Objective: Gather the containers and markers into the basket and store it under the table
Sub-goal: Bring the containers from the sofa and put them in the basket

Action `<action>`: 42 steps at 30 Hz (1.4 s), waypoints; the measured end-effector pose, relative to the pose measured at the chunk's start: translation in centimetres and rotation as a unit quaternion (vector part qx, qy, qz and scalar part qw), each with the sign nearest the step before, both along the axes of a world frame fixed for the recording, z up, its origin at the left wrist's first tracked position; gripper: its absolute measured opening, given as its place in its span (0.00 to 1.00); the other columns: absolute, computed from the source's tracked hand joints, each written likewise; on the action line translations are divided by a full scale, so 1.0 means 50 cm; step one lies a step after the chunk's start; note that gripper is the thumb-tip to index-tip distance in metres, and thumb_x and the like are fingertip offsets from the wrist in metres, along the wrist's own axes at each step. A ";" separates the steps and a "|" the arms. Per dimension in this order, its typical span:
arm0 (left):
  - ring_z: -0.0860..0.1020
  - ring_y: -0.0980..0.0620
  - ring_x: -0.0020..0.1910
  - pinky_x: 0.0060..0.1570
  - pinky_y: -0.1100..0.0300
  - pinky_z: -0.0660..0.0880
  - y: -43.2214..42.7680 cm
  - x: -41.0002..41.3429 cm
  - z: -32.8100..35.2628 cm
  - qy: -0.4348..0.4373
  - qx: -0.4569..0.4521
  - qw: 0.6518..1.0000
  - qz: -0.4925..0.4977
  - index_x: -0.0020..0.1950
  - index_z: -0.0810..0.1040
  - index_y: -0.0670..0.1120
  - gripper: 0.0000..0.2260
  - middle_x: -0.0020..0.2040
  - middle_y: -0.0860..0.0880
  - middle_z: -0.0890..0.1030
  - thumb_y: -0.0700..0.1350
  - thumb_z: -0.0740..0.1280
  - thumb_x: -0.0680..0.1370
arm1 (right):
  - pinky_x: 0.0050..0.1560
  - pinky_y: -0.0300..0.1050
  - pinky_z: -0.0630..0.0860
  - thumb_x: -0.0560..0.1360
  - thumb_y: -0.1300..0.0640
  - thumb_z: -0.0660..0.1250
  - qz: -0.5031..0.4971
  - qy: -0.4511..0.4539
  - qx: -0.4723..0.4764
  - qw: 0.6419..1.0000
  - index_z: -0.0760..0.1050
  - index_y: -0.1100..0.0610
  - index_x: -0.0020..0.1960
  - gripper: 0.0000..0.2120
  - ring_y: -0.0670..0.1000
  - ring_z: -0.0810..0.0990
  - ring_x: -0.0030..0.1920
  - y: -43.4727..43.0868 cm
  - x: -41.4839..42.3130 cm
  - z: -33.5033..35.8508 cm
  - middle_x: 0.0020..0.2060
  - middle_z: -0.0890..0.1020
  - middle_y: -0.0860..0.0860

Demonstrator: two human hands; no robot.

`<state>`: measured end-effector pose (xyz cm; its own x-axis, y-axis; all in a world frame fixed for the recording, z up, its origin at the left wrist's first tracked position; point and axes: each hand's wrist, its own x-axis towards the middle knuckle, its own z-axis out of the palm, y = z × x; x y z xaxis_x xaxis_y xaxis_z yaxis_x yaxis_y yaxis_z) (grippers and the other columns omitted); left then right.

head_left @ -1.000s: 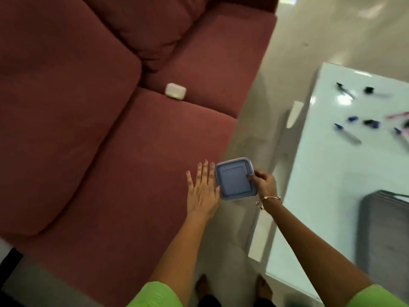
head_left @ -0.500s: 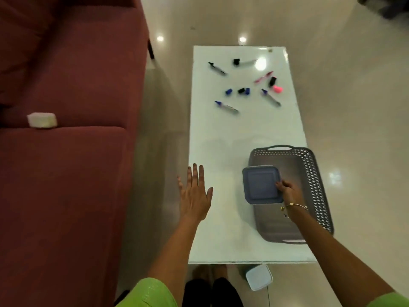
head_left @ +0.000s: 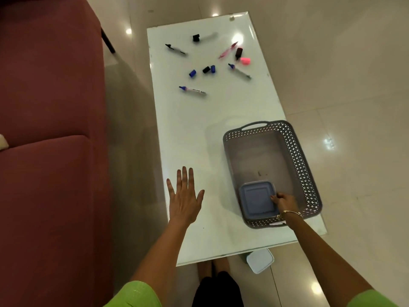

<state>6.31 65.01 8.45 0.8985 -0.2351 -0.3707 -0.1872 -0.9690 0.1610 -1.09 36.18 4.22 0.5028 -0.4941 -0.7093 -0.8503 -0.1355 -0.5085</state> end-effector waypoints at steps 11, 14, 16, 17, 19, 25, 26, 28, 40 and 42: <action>0.34 0.48 0.74 0.71 0.42 0.34 -0.005 0.006 -0.018 0.002 -0.001 1.000 -0.005 0.71 0.31 0.49 0.32 0.77 0.46 0.38 0.62 0.46 0.78 | 0.60 0.56 0.71 0.75 0.61 0.64 0.062 0.061 -0.017 0.996 0.74 0.71 0.57 0.15 0.65 0.76 0.56 0.003 -0.008 -0.020 0.56 0.79 0.67; 0.35 0.48 0.75 0.72 0.41 0.36 0.002 0.012 -0.014 0.009 -0.014 1.000 0.005 0.72 0.31 0.49 0.32 0.77 0.47 0.38 0.61 0.47 0.78 | 0.64 0.59 0.69 0.75 0.59 0.65 0.090 0.031 -0.076 0.993 0.67 0.69 0.64 0.21 0.66 0.72 0.61 0.019 0.003 0.000 0.64 0.72 0.67; 0.37 0.48 0.75 0.74 0.40 0.38 0.010 0.011 -0.005 0.010 -0.015 1.000 0.017 0.72 0.32 0.49 0.32 0.77 0.47 0.39 0.61 0.47 0.79 | 0.66 0.59 0.68 0.77 0.55 0.61 0.150 -0.024 -0.191 0.970 0.62 0.66 0.68 0.24 0.65 0.68 0.66 0.046 0.017 0.021 0.67 0.67 0.66; 0.37 0.48 0.76 0.74 0.40 0.39 0.014 0.011 0.001 0.008 -0.016 1.000 0.022 0.72 0.31 0.49 0.32 0.77 0.47 0.39 0.60 0.47 0.79 | 0.68 0.59 0.65 0.78 0.53 0.59 0.199 -0.054 -0.243 0.948 0.61 0.65 0.69 0.25 0.64 0.66 0.68 0.068 0.026 0.035 0.69 0.66 0.65; 0.38 0.48 0.76 0.74 0.40 0.38 0.023 0.015 0.018 0.003 -0.019 0.999 0.026 0.72 0.31 0.48 0.32 0.78 0.46 0.40 0.60 0.47 0.79 | 0.72 0.58 0.59 0.77 0.49 0.55 0.311 -0.104 -0.298 0.896 0.57 0.63 0.71 0.28 0.62 0.61 0.72 0.123 0.054 0.062 0.72 0.63 0.63; 0.39 0.47 0.76 0.71 0.41 0.34 0.107 0.077 0.089 -0.037 -0.010 0.998 0.041 0.74 0.35 0.46 0.30 0.78 0.46 0.41 0.57 0.47 0.80 | 0.75 0.59 0.45 0.77 0.43 0.53 0.519 -0.198 -0.289 0.780 0.44 0.56 0.75 0.33 0.59 0.45 0.76 0.345 0.194 0.142 0.76 0.49 0.58; 0.39 0.47 0.76 0.71 0.41 0.34 0.133 0.095 0.099 -0.041 -0.010 0.998 0.054 0.74 0.35 0.46 0.31 0.78 0.46 0.40 0.58 0.47 0.80 | 0.75 0.59 0.45 0.77 0.42 0.52 0.533 -0.208 -0.287 0.768 0.44 0.56 0.75 0.33 0.59 0.44 0.76 0.385 0.222 0.156 0.76 0.49 0.57; 0.40 0.46 0.76 0.71 0.41 0.35 0.200 0.136 0.116 -0.054 0.000 0.996 0.077 0.74 0.35 0.46 0.32 0.78 0.45 0.41 0.59 0.47 0.79 | 0.76 0.59 0.45 0.77 0.40 0.49 0.558 -0.225 -0.282 0.747 0.45 0.56 0.75 0.33 0.58 0.45 0.76 0.469 0.285 0.178 0.76 0.50 0.57; 0.43 0.46 0.77 0.73 0.40 0.39 0.705 0.417 0.139 -0.095 0.028 0.980 0.175 0.75 0.40 0.45 0.31 0.78 0.45 0.46 0.56 0.50 0.79 | 0.76 0.59 0.44 0.77 0.39 0.50 0.627 -0.253 -0.277 0.683 0.44 0.56 0.75 0.34 0.59 0.43 0.76 0.961 0.643 0.200 0.76 0.48 0.58; 0.44 0.46 0.77 0.73 0.40 0.40 0.783 0.455 0.135 -0.099 0.029 0.976 0.193 0.75 0.41 0.45 0.31 0.78 0.44 0.47 0.56 0.51 0.79 | 0.75 0.59 0.44 0.77 0.40 0.51 0.638 -0.265 -0.273 0.669 0.45 0.57 0.75 0.34 0.59 0.45 0.76 1.042 0.696 0.198 0.76 0.49 0.58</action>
